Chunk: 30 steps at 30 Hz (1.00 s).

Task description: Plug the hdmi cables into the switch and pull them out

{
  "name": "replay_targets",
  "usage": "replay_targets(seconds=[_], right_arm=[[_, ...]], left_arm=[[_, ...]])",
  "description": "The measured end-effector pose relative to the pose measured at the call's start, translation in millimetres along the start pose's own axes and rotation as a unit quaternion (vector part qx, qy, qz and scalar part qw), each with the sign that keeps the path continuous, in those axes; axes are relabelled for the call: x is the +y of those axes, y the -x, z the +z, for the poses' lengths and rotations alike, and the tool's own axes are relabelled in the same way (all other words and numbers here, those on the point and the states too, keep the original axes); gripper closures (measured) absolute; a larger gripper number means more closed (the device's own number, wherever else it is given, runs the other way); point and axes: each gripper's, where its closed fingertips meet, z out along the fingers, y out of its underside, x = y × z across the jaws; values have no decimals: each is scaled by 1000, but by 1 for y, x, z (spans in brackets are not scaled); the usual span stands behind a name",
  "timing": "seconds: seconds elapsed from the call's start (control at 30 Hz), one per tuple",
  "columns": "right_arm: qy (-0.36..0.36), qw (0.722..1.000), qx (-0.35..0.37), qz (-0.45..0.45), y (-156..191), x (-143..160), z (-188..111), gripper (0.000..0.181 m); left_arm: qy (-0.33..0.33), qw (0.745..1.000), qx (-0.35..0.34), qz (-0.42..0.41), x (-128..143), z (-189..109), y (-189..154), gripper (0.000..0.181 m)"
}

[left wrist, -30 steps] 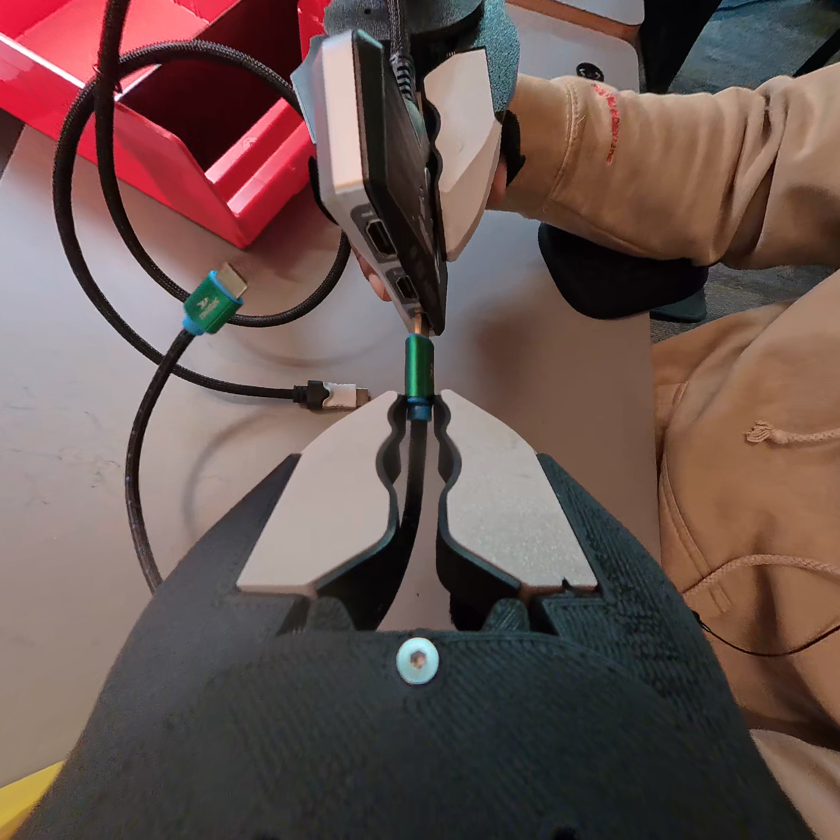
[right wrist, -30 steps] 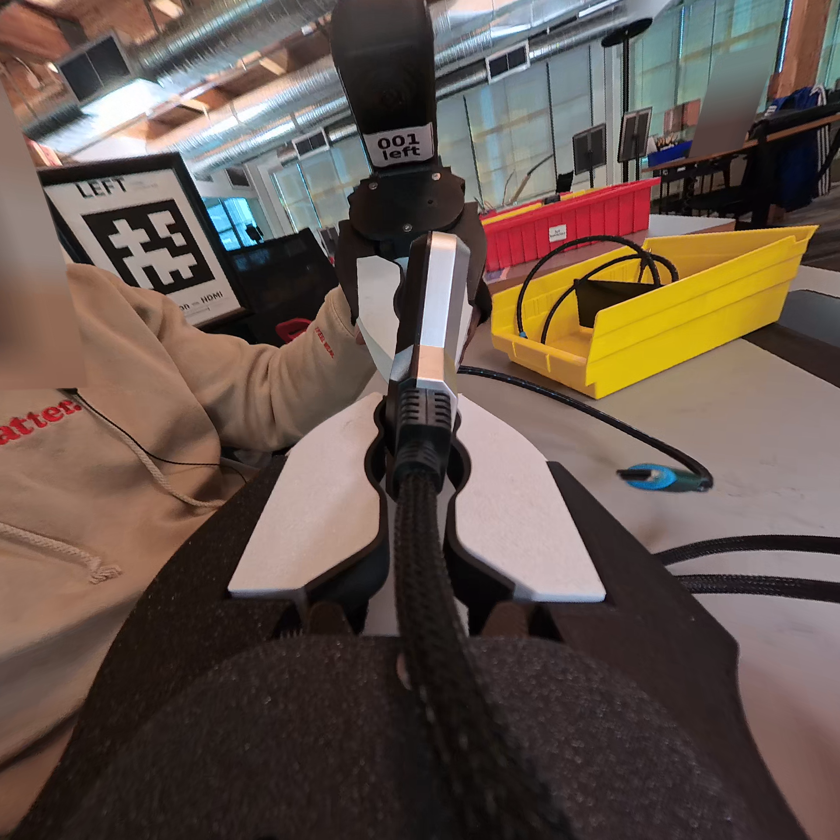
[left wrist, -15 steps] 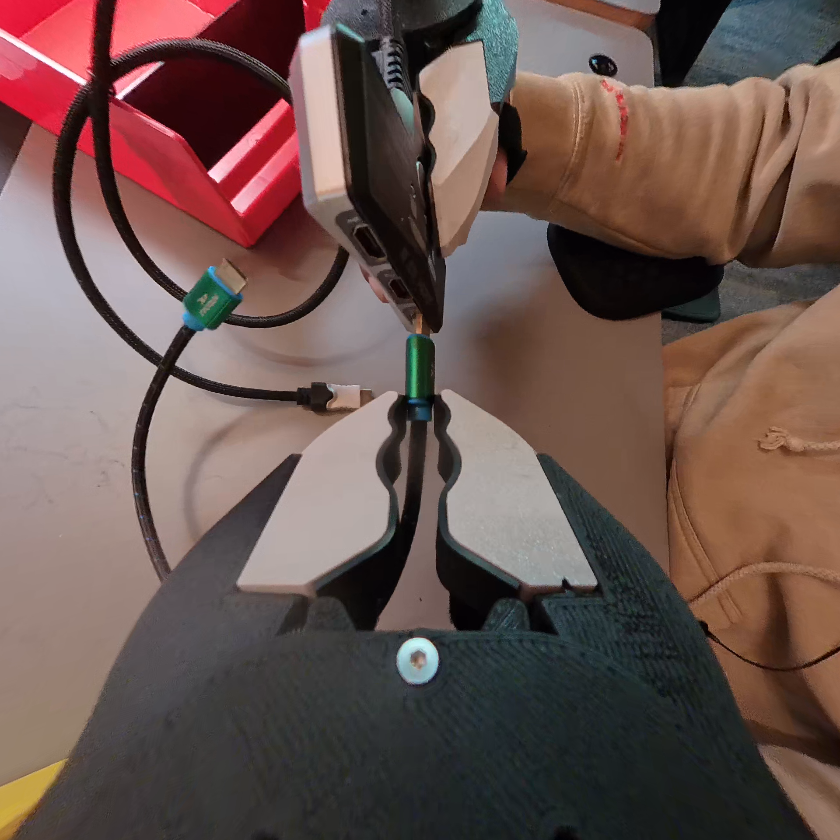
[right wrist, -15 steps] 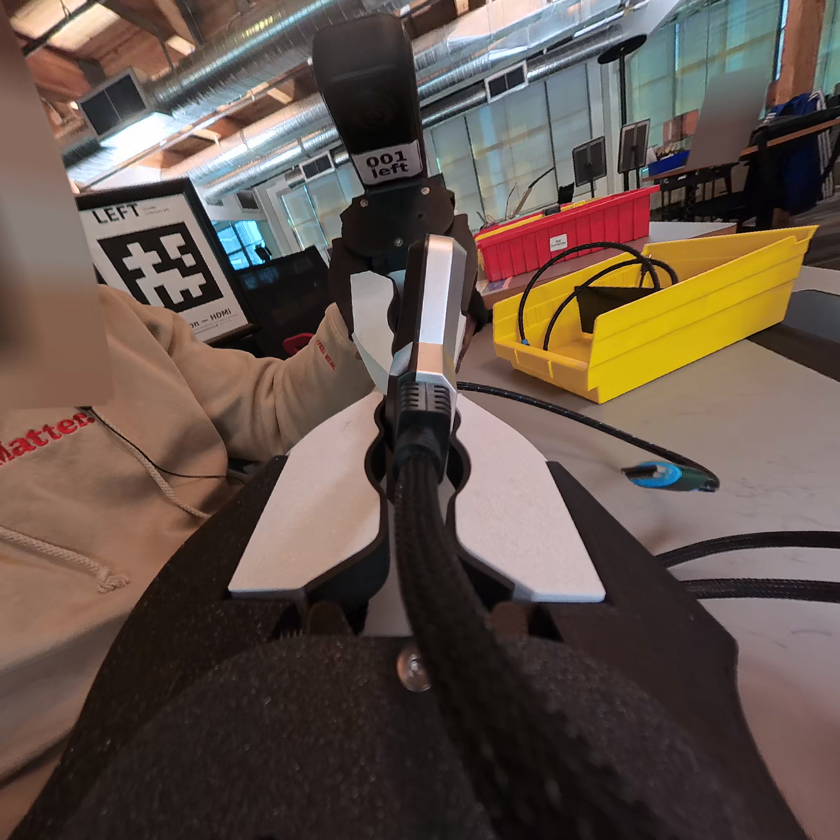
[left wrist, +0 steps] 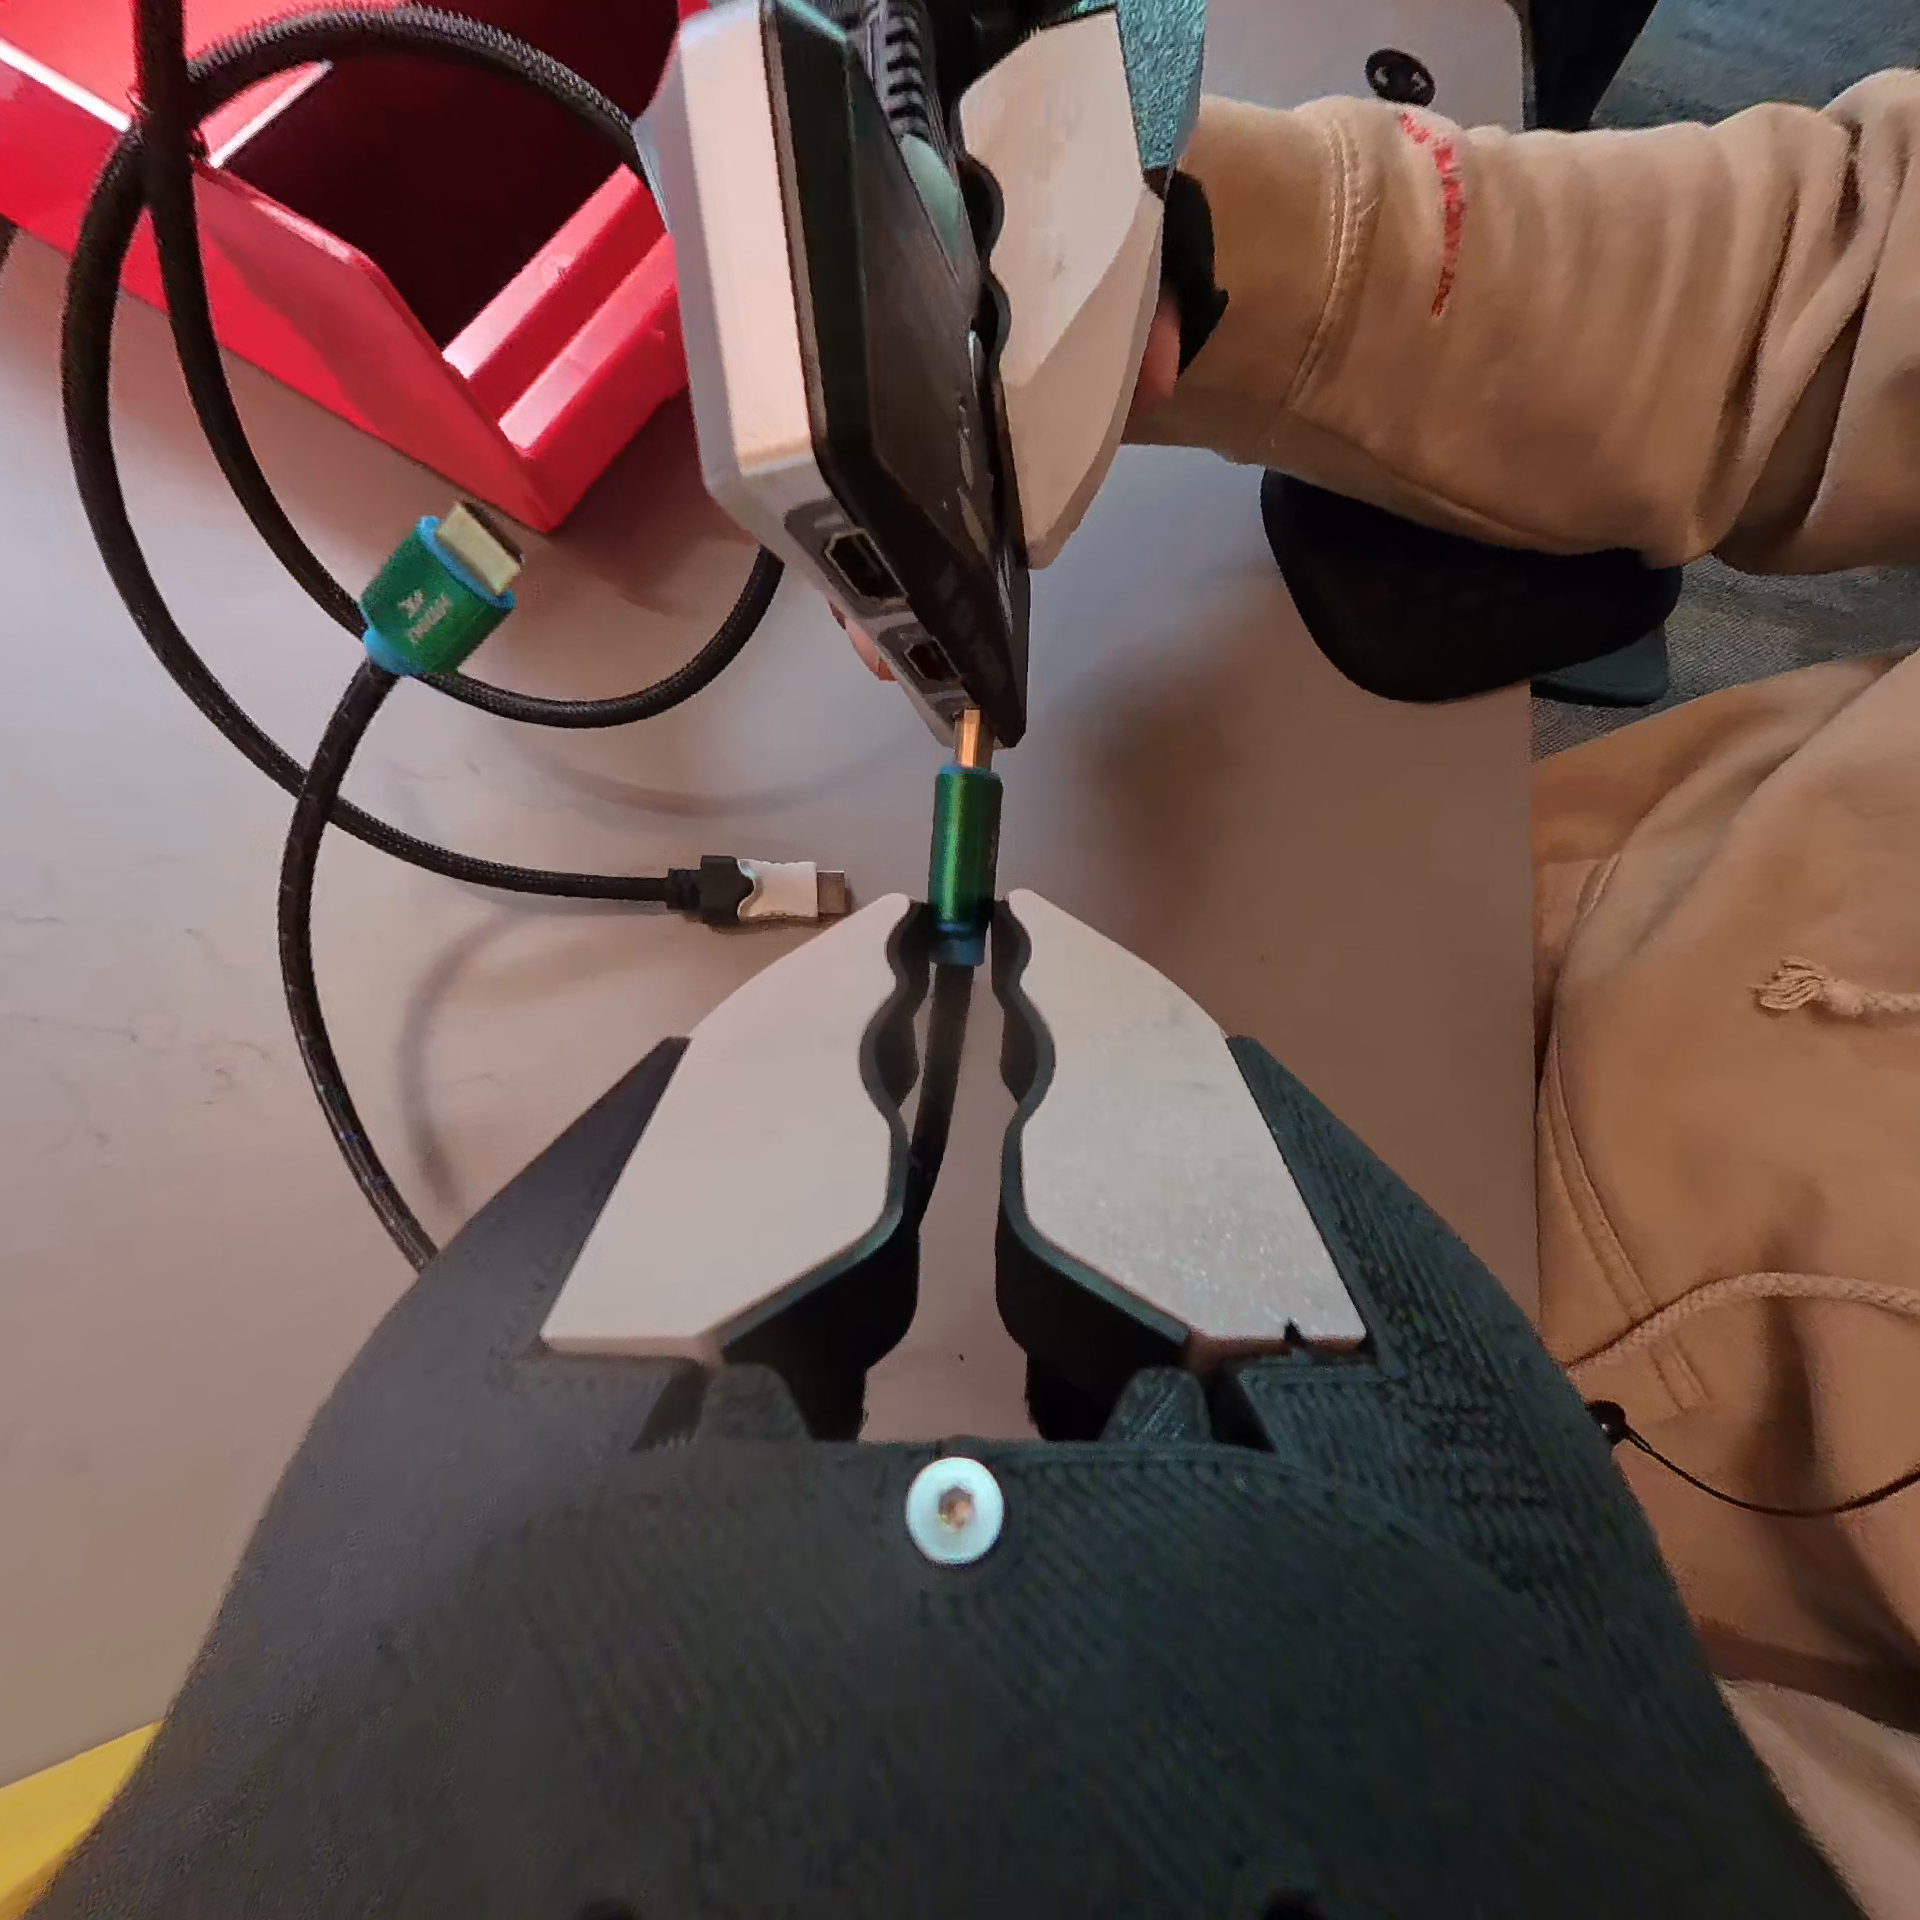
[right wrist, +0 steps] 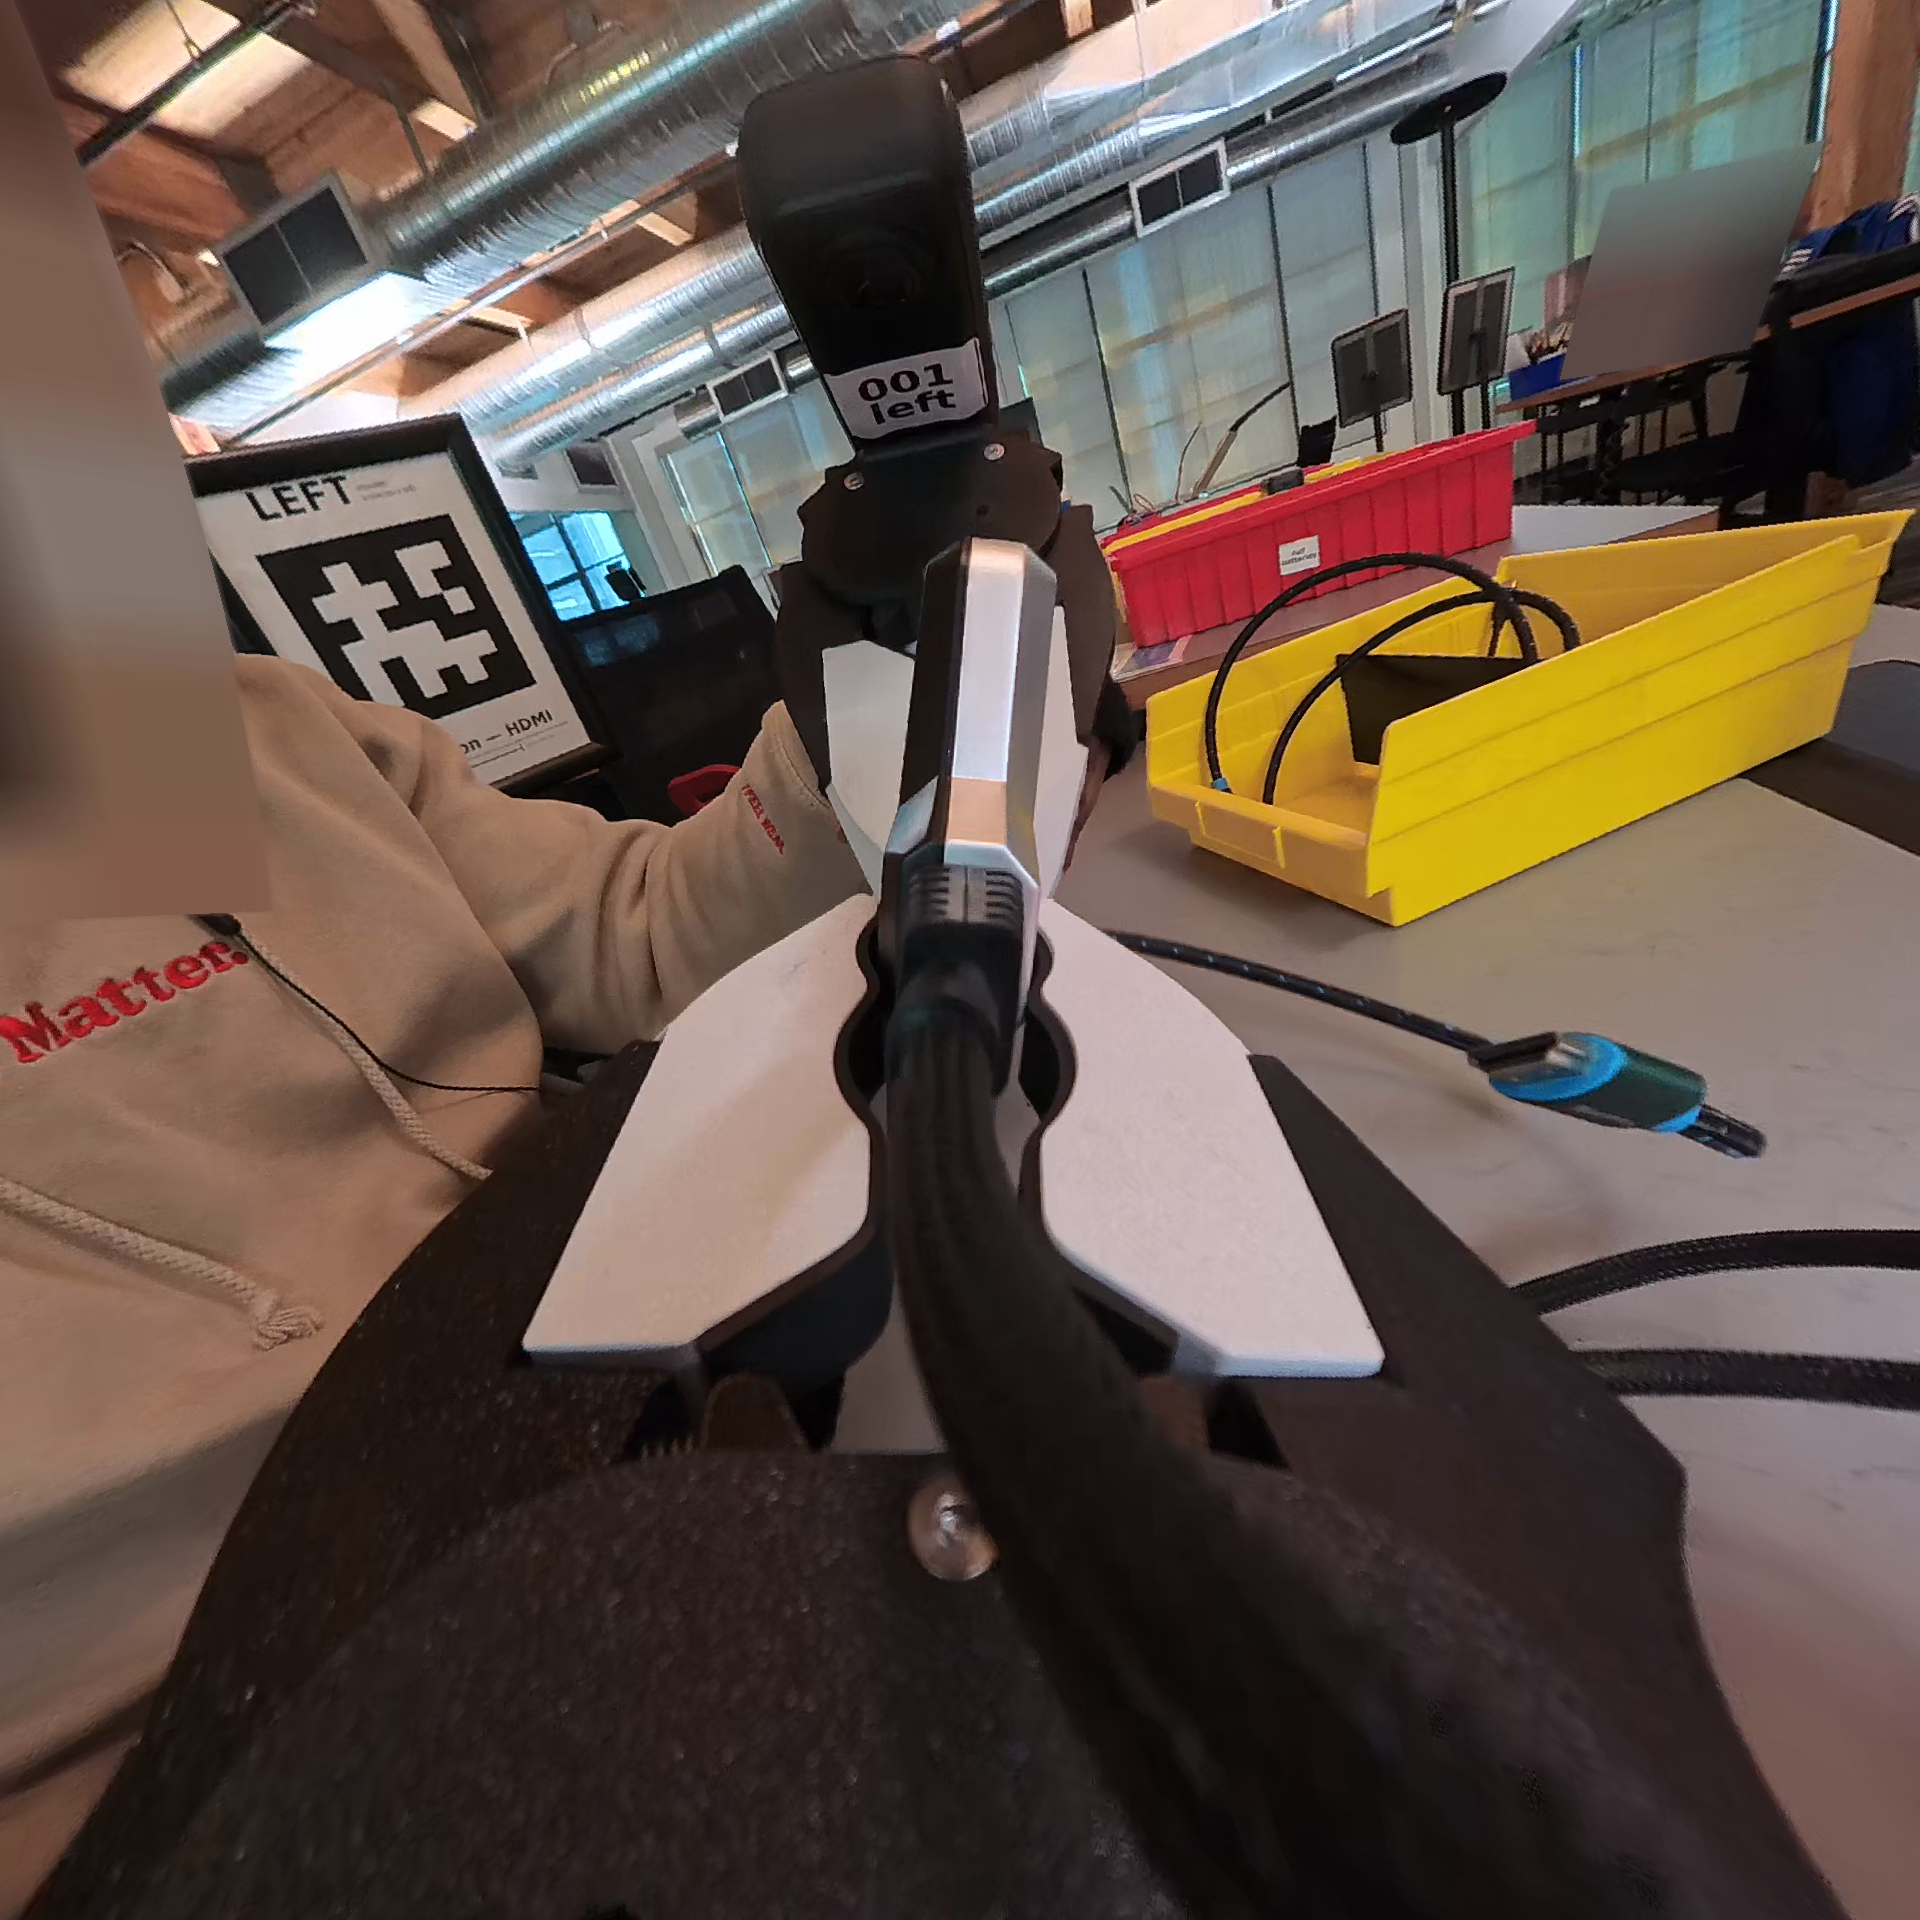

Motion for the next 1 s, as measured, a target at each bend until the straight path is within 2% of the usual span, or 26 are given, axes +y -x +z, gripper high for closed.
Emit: replay_targets(seconds=[0.33,0.53,0.87,1.0], right_arm=[[34,999,13,-18,-1,8,1,159],[62,997,23,-43,3,9,1,159],[10,1000,26,-6,-4,-1,0,159],[-50,998,20,18,-5,-16,3,159]], left_arm=[[53,998,-29,11,10,12,2,169],[17,1000,3,1,2,6,-4,170],[-47,998,40,-21,-6,6,2,170],[-70,995,72,-28,-14,12,-3,170]])
